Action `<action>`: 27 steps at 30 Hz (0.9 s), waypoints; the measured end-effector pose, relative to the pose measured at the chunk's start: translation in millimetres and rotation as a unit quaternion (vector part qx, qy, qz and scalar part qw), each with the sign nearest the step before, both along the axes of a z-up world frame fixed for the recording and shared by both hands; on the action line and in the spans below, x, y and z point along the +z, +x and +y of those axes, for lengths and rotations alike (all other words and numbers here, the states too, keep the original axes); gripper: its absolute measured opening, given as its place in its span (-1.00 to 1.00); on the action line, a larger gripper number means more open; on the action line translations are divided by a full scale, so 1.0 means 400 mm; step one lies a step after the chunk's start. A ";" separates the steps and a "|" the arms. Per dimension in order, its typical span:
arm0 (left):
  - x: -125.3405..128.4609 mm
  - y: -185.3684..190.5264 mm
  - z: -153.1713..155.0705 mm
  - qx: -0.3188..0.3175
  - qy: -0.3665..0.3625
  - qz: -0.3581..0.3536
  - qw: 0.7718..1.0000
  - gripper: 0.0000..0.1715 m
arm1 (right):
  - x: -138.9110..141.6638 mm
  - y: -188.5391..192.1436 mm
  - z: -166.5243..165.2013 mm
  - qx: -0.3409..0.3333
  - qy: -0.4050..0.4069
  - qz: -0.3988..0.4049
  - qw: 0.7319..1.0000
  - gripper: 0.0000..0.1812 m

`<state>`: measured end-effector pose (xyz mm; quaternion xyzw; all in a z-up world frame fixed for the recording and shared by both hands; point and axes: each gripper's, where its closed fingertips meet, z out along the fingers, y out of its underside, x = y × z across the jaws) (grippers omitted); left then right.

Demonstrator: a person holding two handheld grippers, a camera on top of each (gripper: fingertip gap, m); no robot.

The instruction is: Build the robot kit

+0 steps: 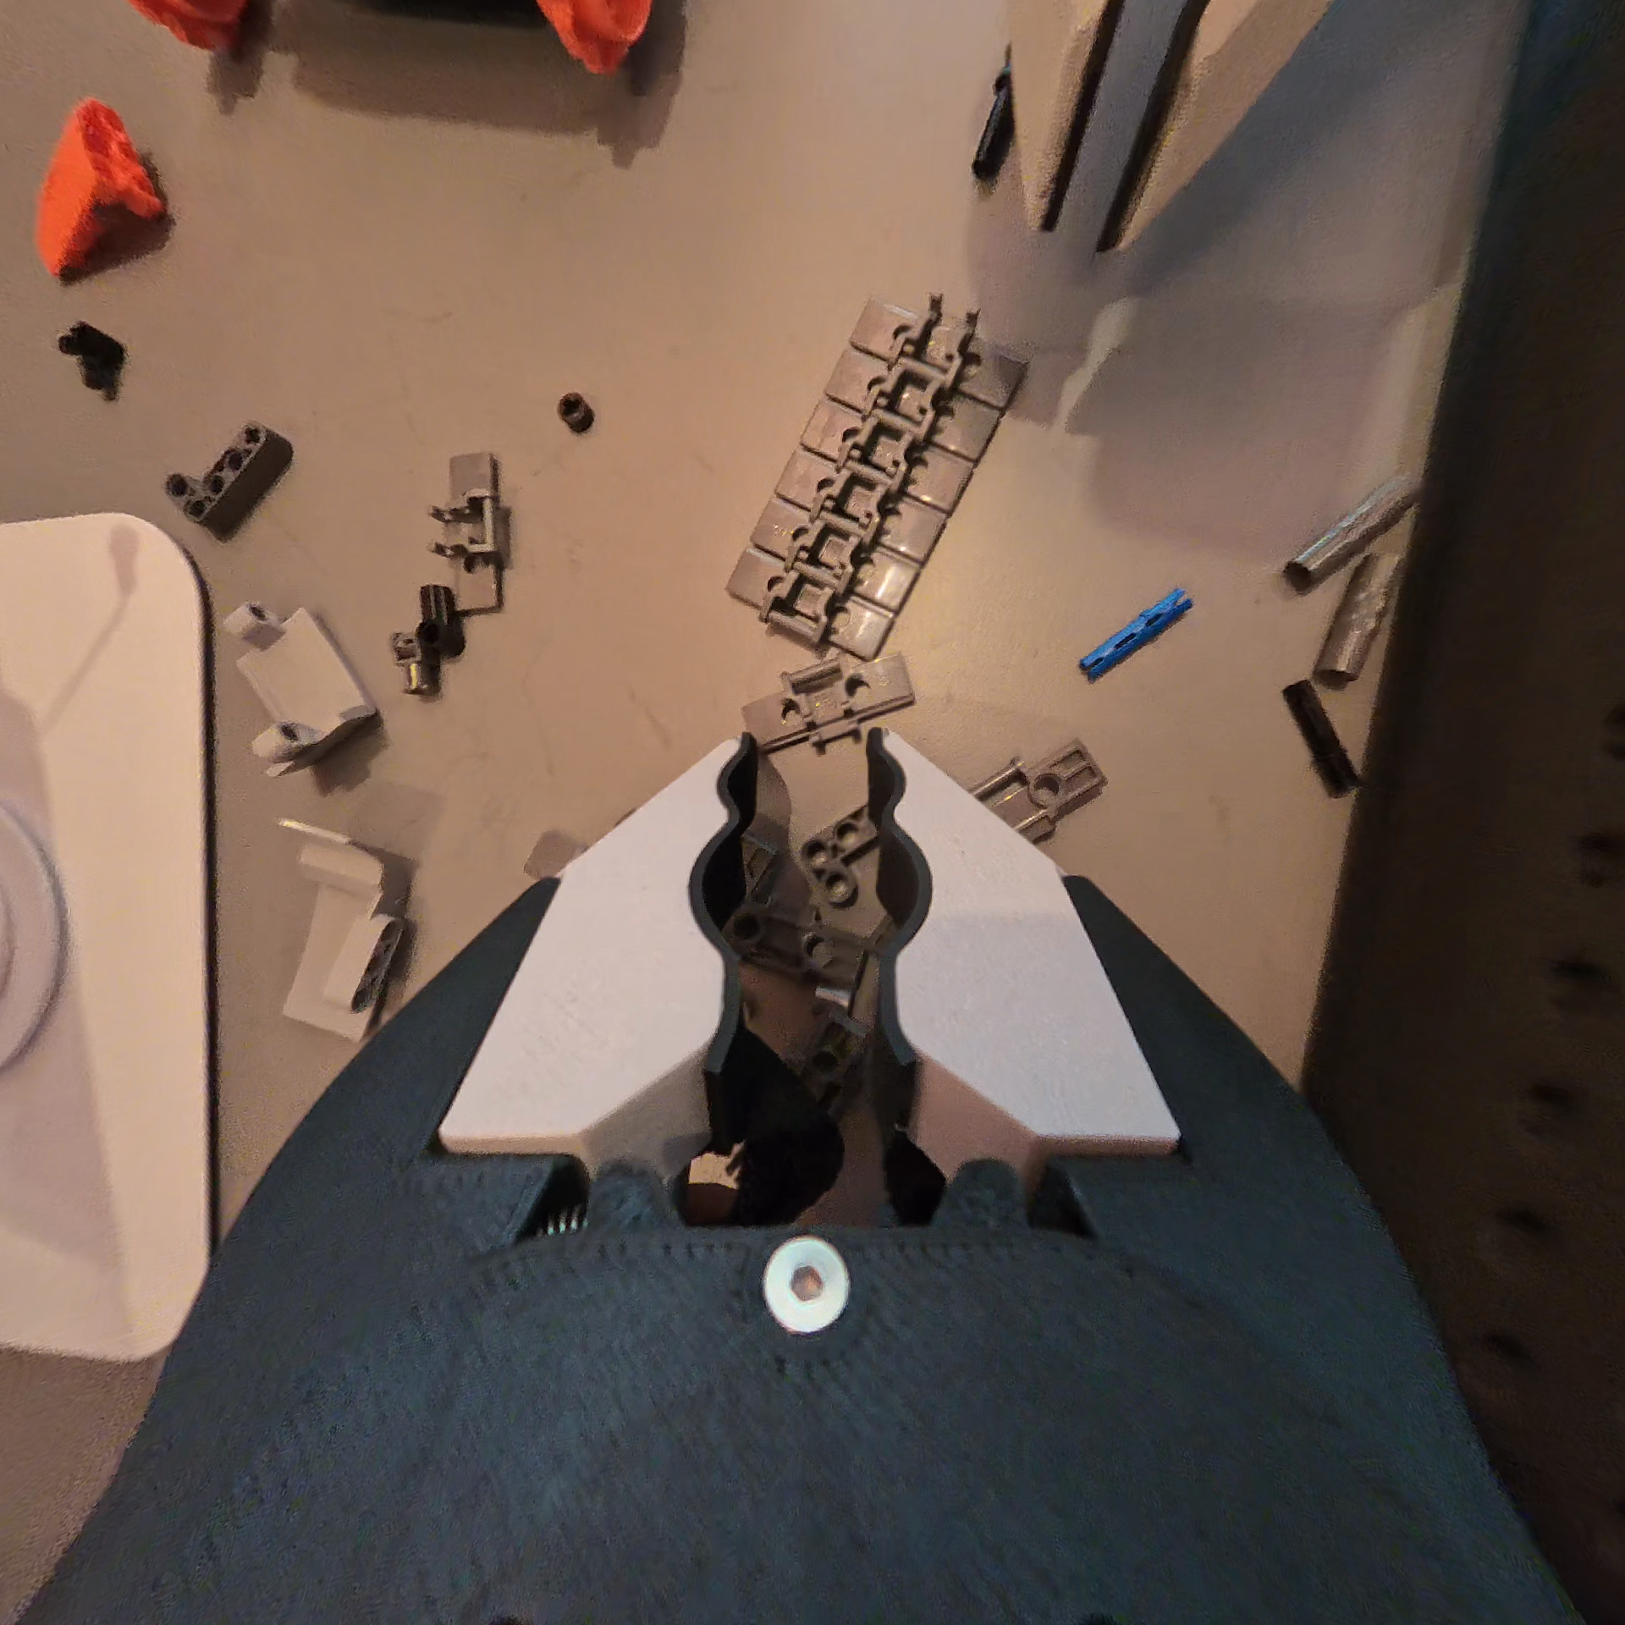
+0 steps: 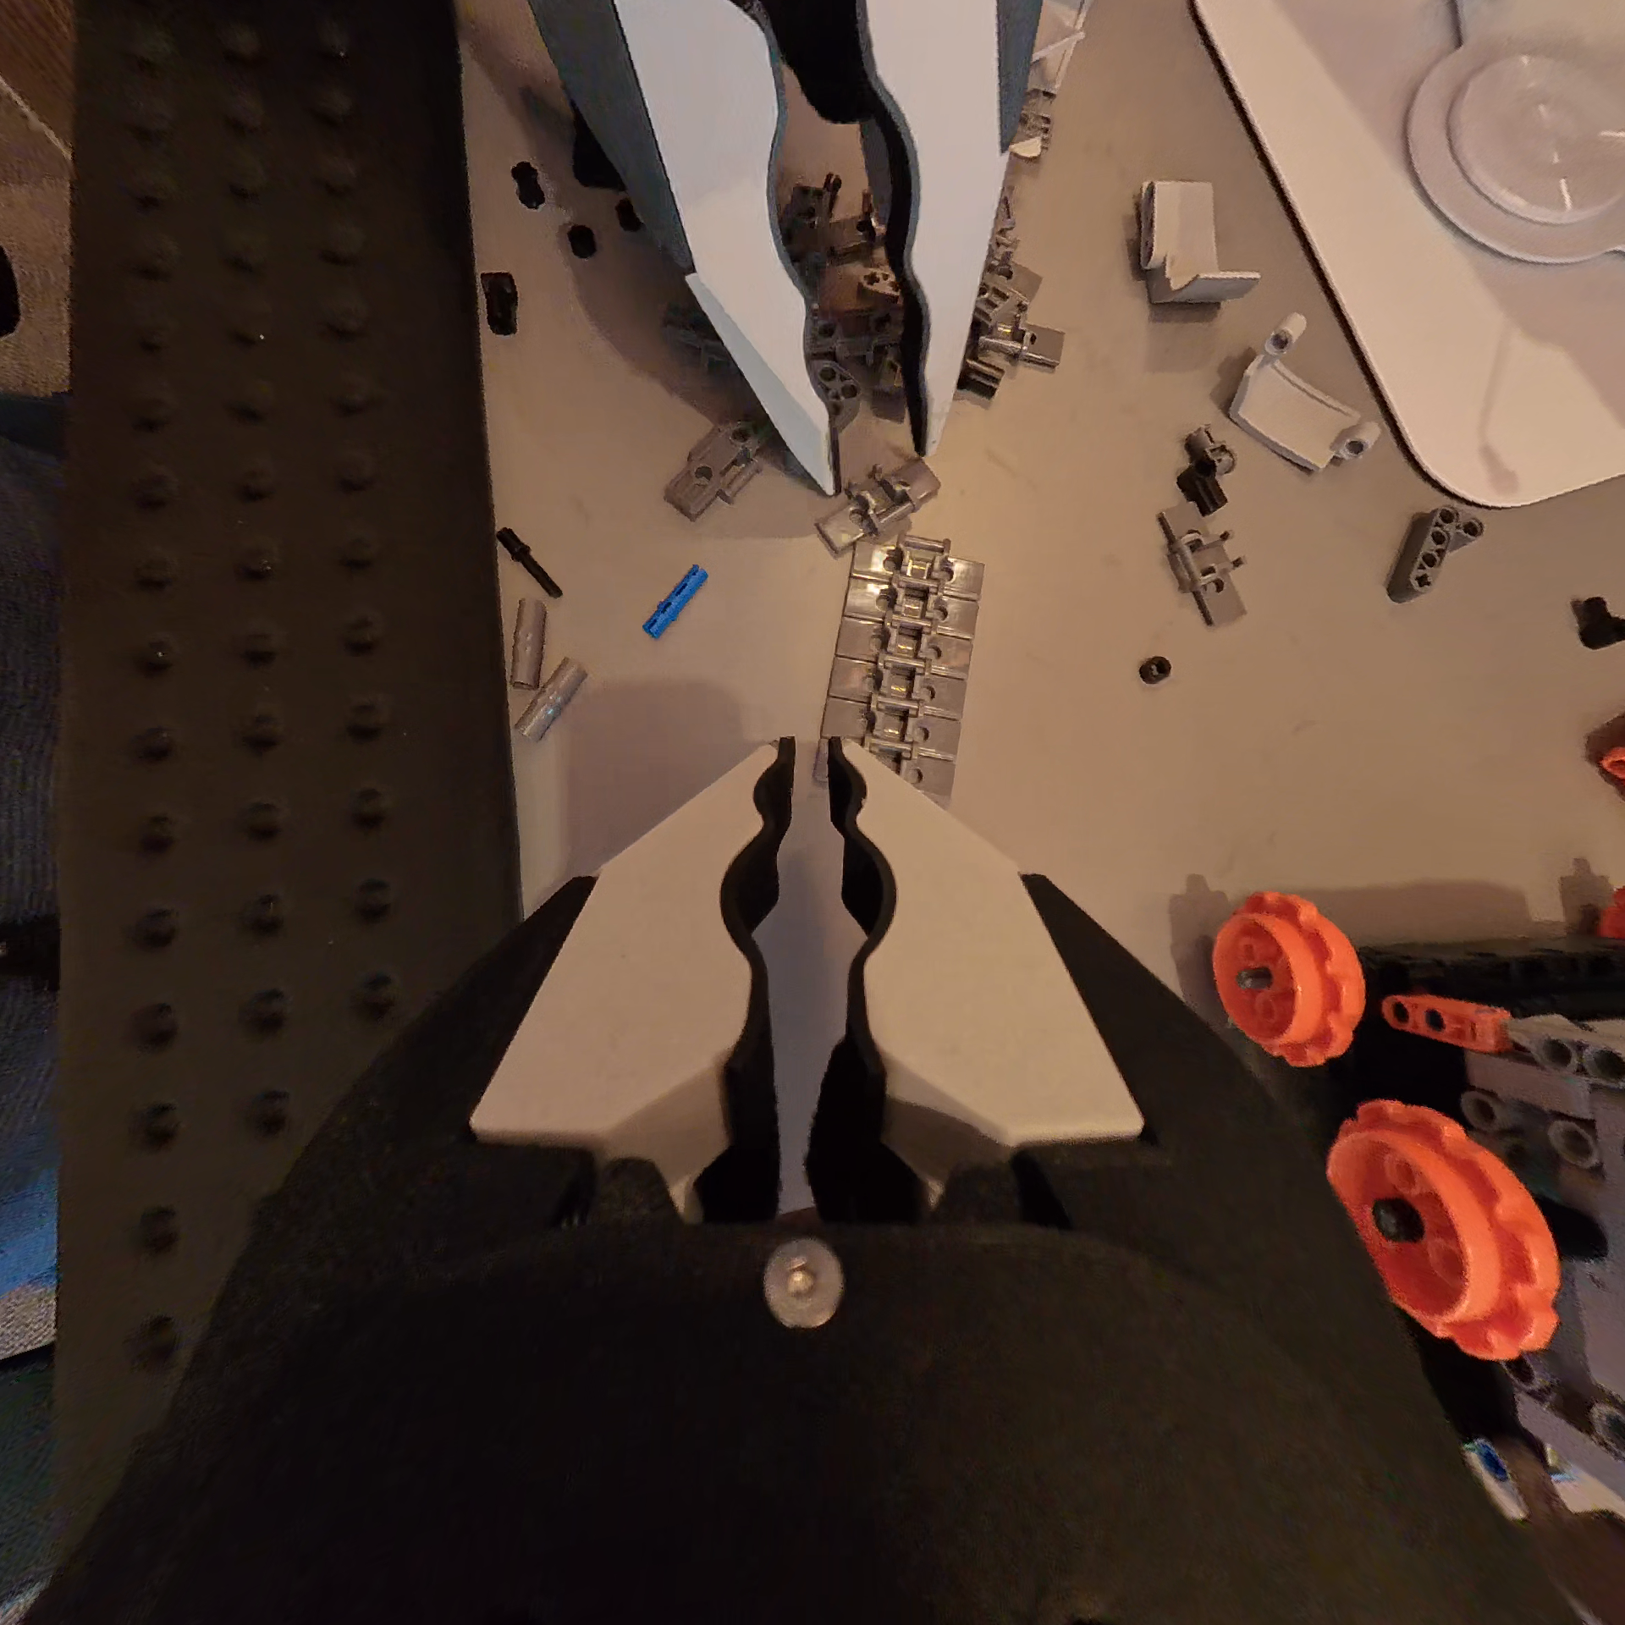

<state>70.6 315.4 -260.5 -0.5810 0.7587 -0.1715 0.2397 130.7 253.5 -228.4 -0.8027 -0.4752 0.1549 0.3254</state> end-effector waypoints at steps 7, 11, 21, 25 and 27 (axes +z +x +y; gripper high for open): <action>-0.002 0.013 -0.032 -0.011 -0.016 -0.007 1.000 -0.78 | 0.015 0.052 -0.011 -0.024 0.008 0.021 0.999 -0.96; -0.002 0.022 -0.089 -0.012 -0.028 0.005 1.000 -0.73 | 0.017 0.083 -0.024 -0.039 0.010 0.023 0.999 -0.96; 0.036 0.072 -0.135 0.007 -0.006 -0.017 1.000 -0.61 | -0.032 0.048 -0.092 -0.032 0.001 0.004 0.999 -0.93; 0.004 0.066 -0.146 0.002 -0.043 0.011 0.999 -0.63 | -0.036 0.028 -0.086 -0.040 0.005 0.014 0.999 -0.91; -0.003 0.075 -0.173 -0.008 -0.051 0.014 0.999 -0.65 | -0.038 0.024 -0.085 -0.045 0.005 0.014 0.999 -0.88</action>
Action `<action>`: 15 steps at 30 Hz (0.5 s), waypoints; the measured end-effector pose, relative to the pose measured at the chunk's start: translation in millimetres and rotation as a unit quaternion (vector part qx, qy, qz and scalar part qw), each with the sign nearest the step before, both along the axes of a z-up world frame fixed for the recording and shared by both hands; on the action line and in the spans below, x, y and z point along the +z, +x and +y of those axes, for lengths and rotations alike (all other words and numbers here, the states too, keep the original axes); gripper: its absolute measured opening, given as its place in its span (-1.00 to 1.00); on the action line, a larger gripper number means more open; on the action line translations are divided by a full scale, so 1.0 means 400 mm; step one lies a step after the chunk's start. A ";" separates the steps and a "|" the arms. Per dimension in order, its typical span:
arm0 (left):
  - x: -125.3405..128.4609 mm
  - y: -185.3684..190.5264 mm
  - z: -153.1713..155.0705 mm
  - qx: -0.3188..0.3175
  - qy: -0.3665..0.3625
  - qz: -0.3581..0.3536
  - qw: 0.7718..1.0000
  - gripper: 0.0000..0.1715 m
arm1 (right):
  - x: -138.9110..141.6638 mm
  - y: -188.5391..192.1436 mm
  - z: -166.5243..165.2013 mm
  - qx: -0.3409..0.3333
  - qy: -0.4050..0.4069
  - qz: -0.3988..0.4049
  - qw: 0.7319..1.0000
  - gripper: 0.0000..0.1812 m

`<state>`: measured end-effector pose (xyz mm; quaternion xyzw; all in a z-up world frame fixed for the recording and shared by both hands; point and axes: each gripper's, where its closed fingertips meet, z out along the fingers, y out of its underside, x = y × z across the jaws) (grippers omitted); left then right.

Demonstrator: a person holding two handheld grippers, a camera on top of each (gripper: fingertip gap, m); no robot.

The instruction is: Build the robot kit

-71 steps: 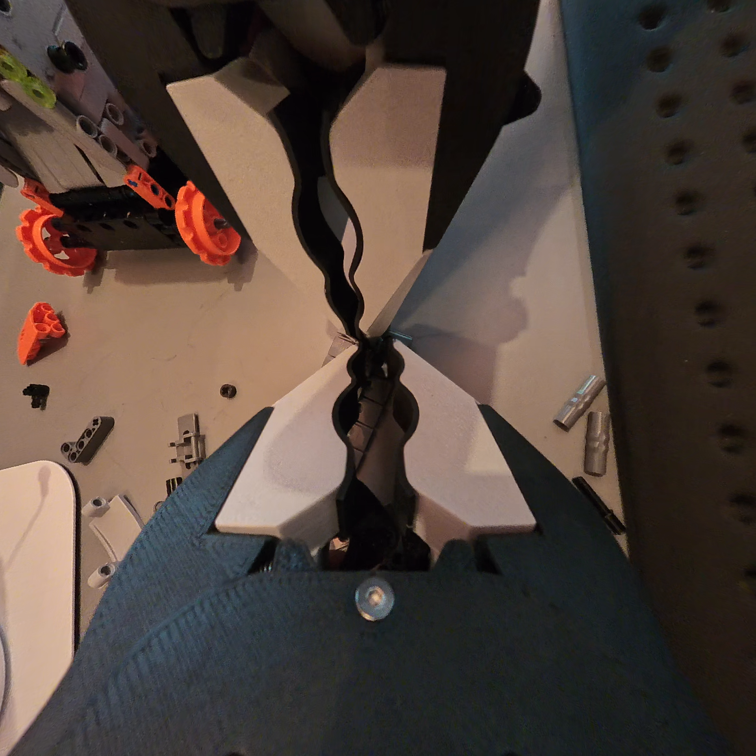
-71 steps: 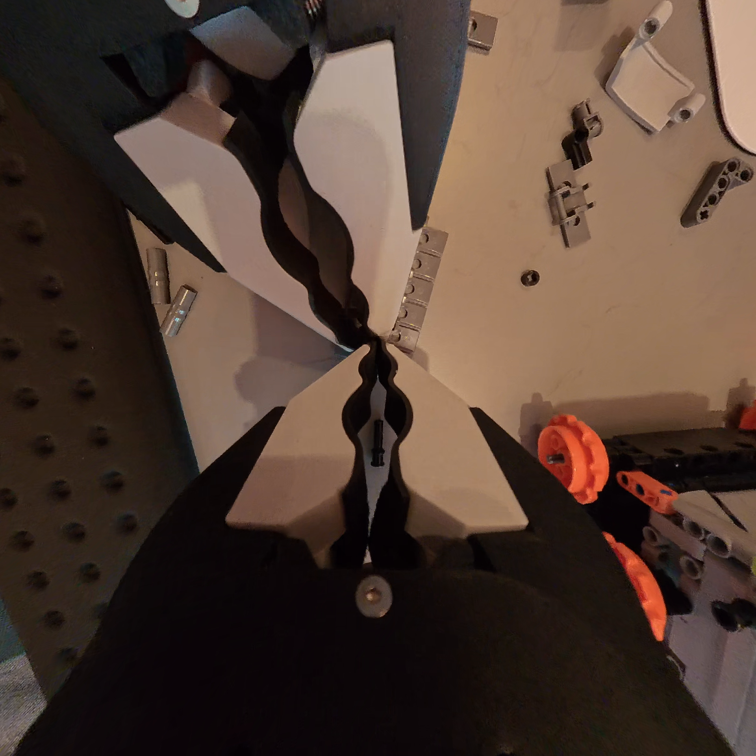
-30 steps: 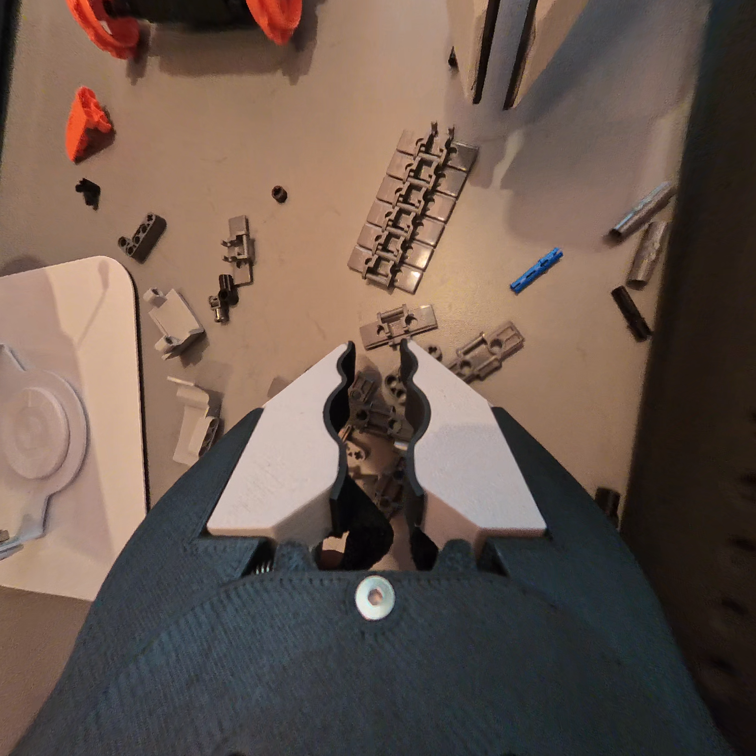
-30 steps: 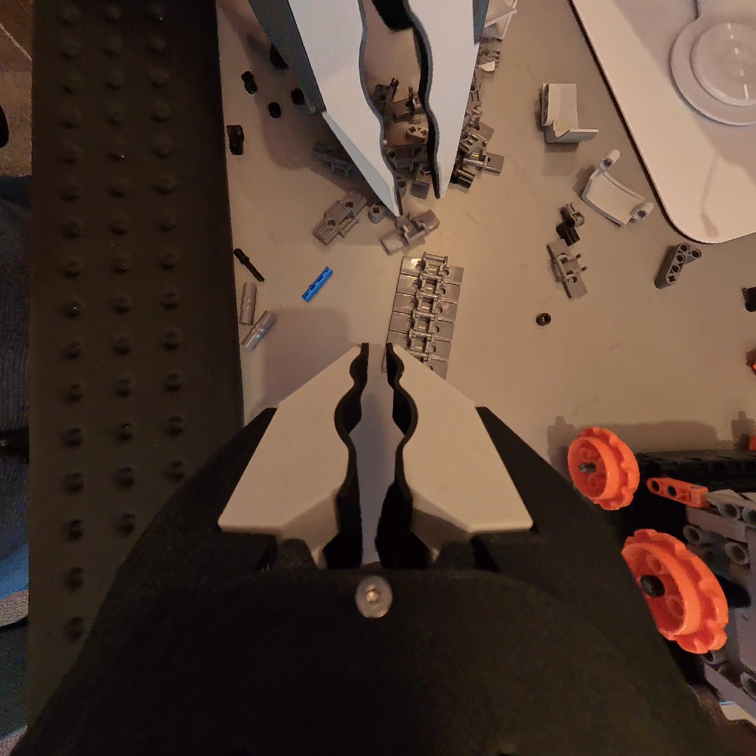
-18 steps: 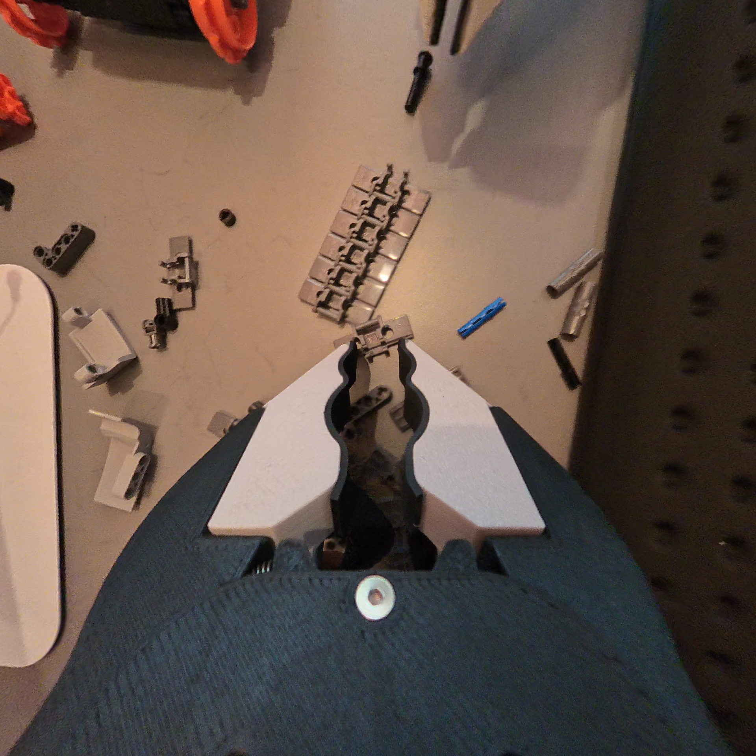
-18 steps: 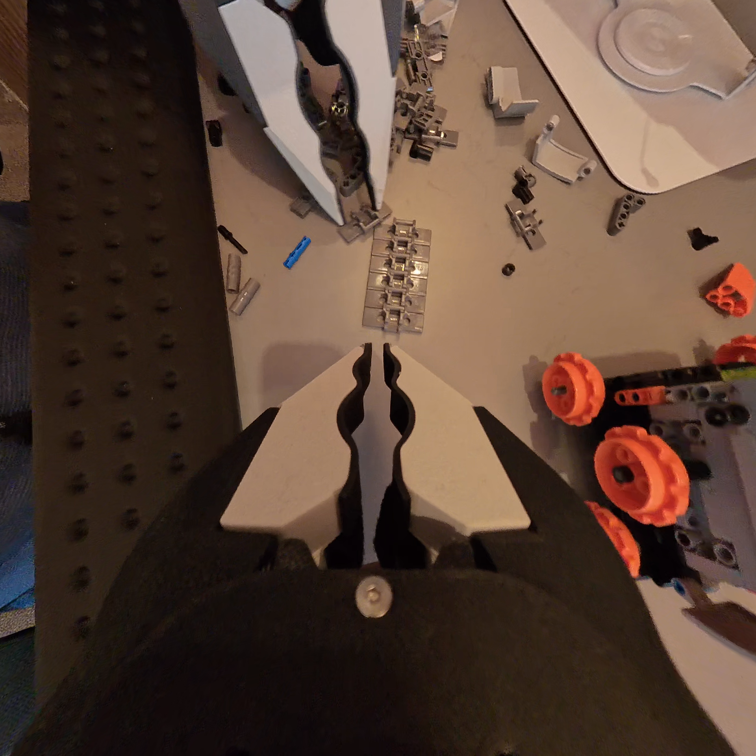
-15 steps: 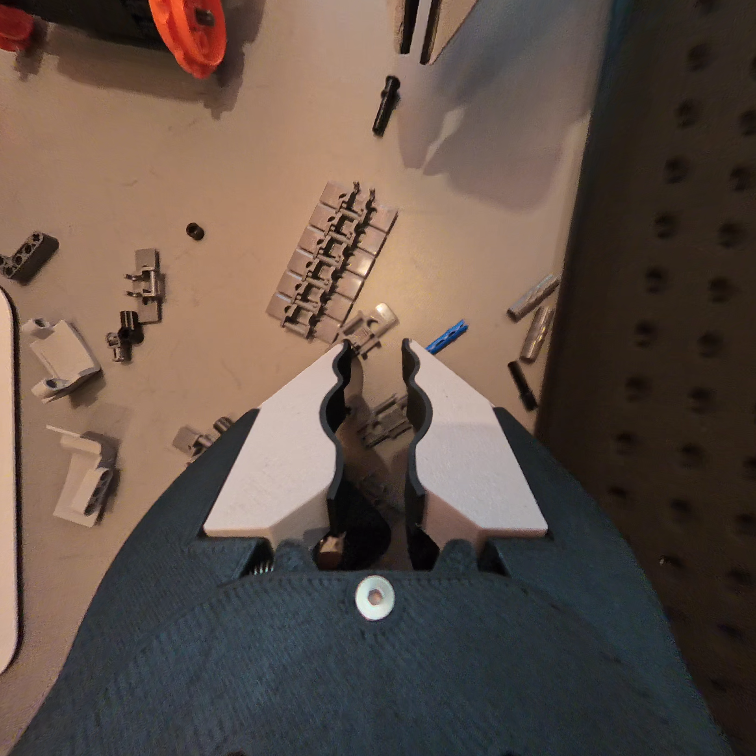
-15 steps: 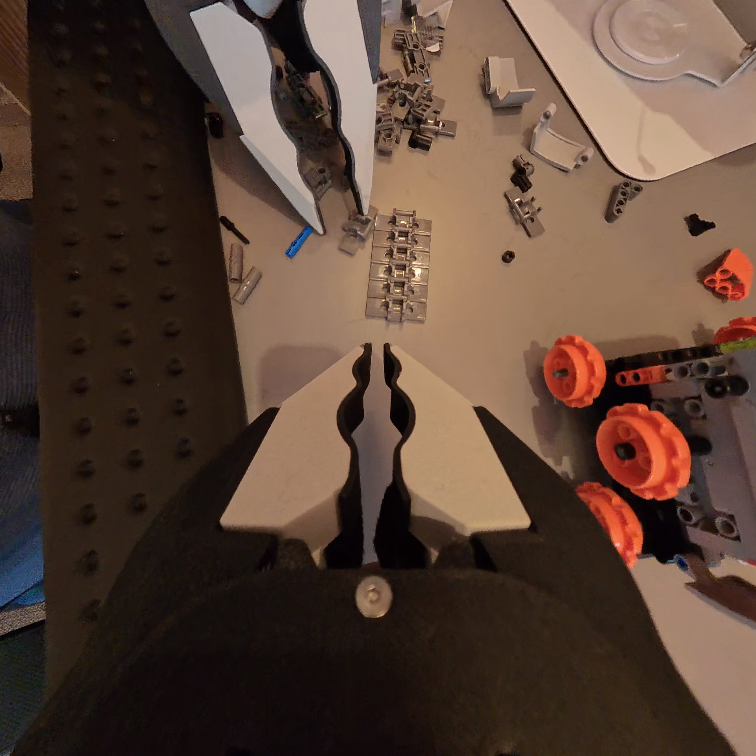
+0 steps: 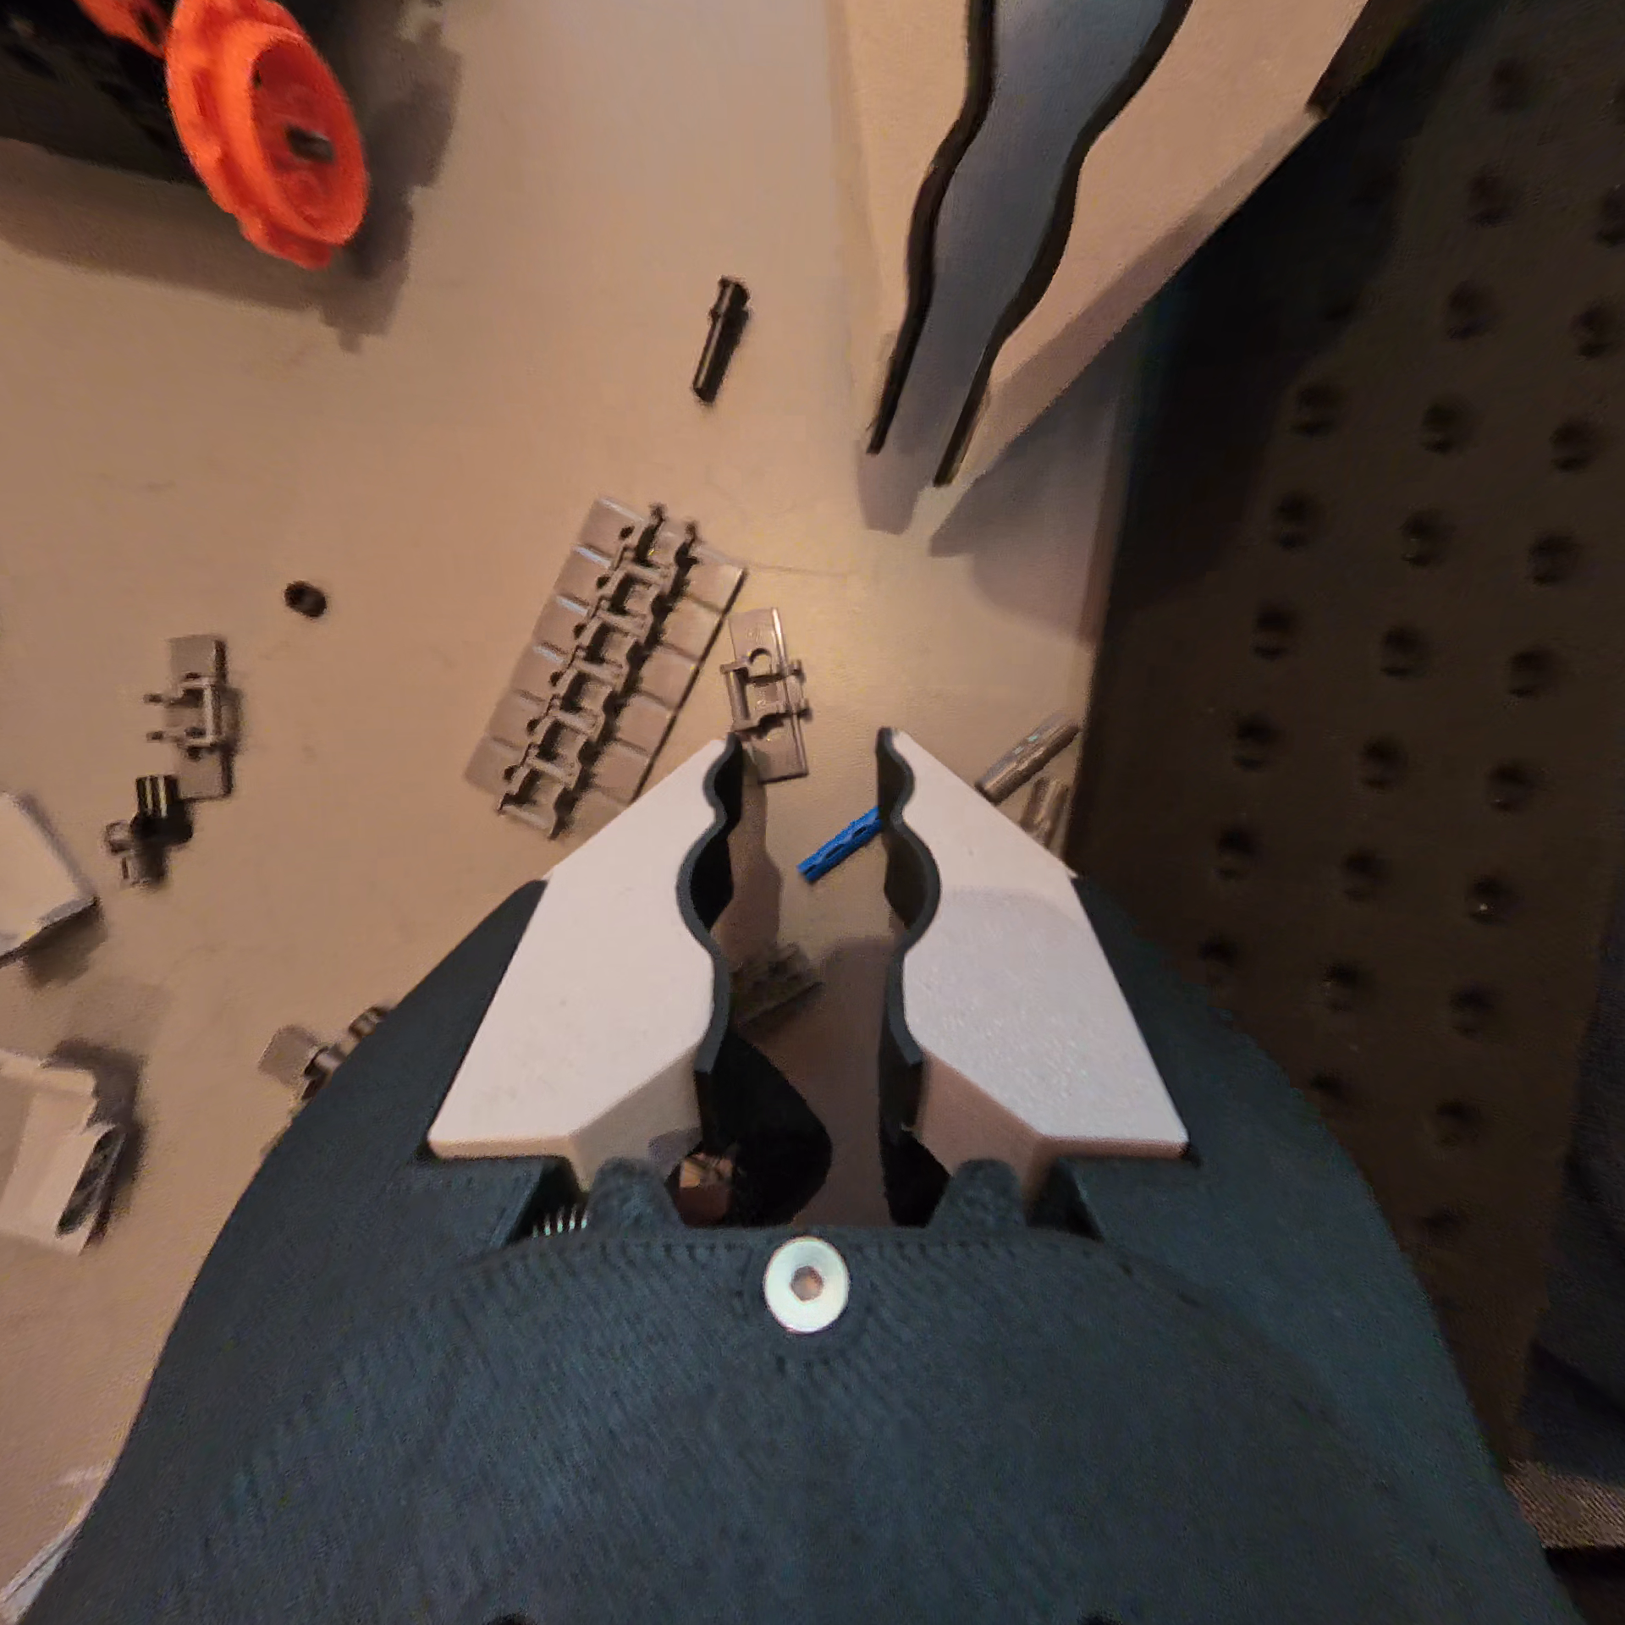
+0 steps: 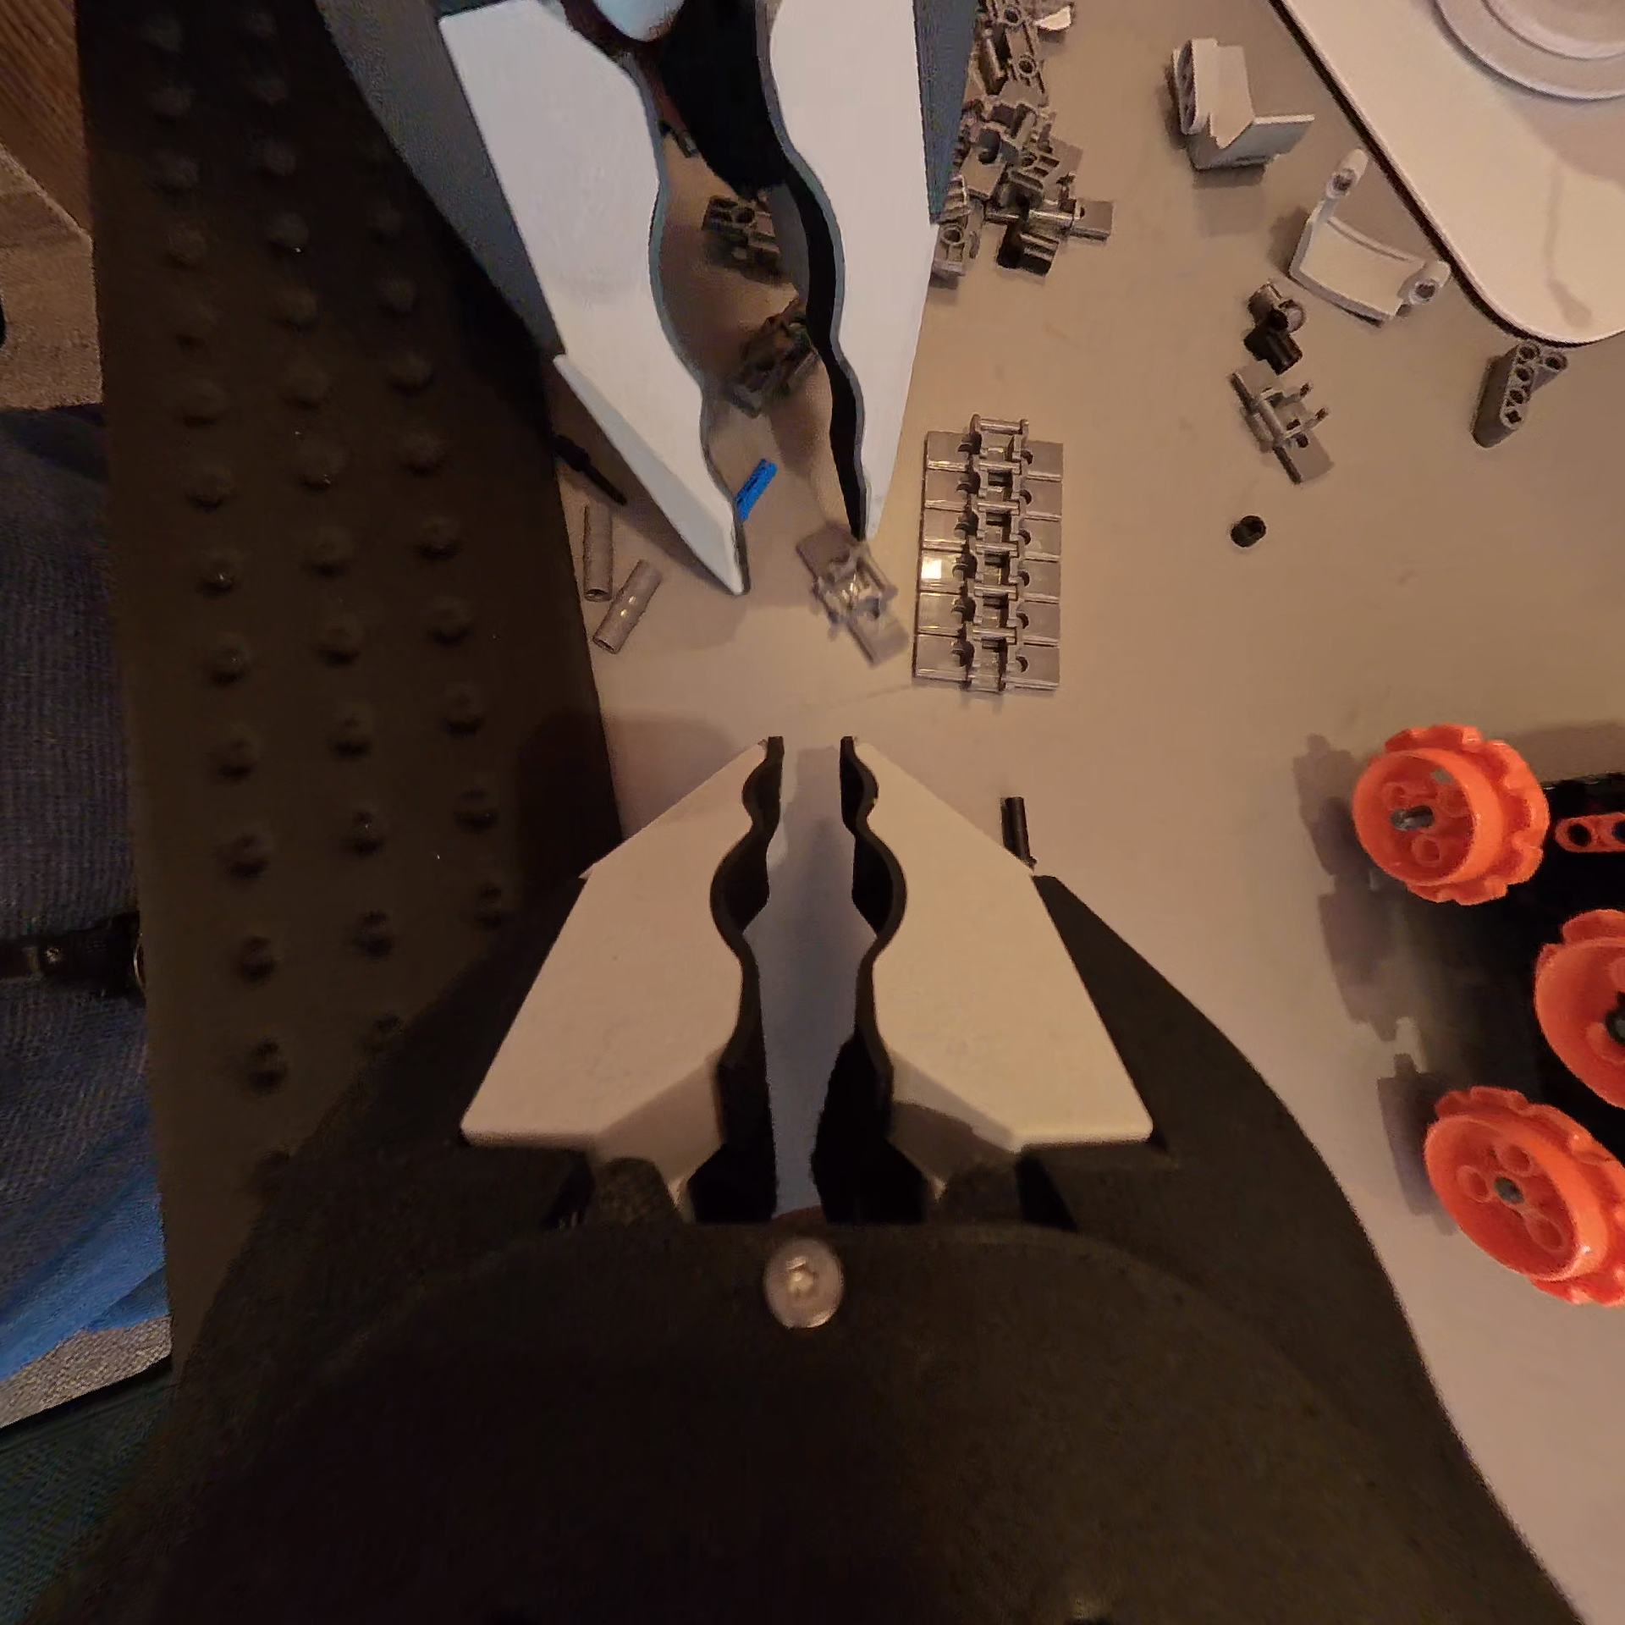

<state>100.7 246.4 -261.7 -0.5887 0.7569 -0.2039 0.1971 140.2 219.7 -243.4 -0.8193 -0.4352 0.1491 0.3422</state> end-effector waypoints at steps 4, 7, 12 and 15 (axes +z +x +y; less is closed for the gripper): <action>-0.002 0.038 -0.038 -0.007 0.003 -0.004 1.000 -0.63 | -0.010 -0.001 -0.002 -0.005 -0.009 -0.003 1.000 -0.77; -0.005 0.067 -0.076 -0.004 -0.024 -0.007 1.000 -0.59 | -0.014 0.000 -0.002 -0.014 -0.012 -0.002 1.000 -0.77; -0.002 0.088 -0.078 0.022 -0.050 -0.011 0.998 -0.51 | -0.031 0.002 -0.005 -0.034 -0.019 -0.018 0.999 -0.77; 0.000 0.084 -0.097 0.013 -0.064 -0.008 0.998 -0.50 | -0.040 0.004 0.003 -0.048 -0.015 -0.027 0.998 -0.80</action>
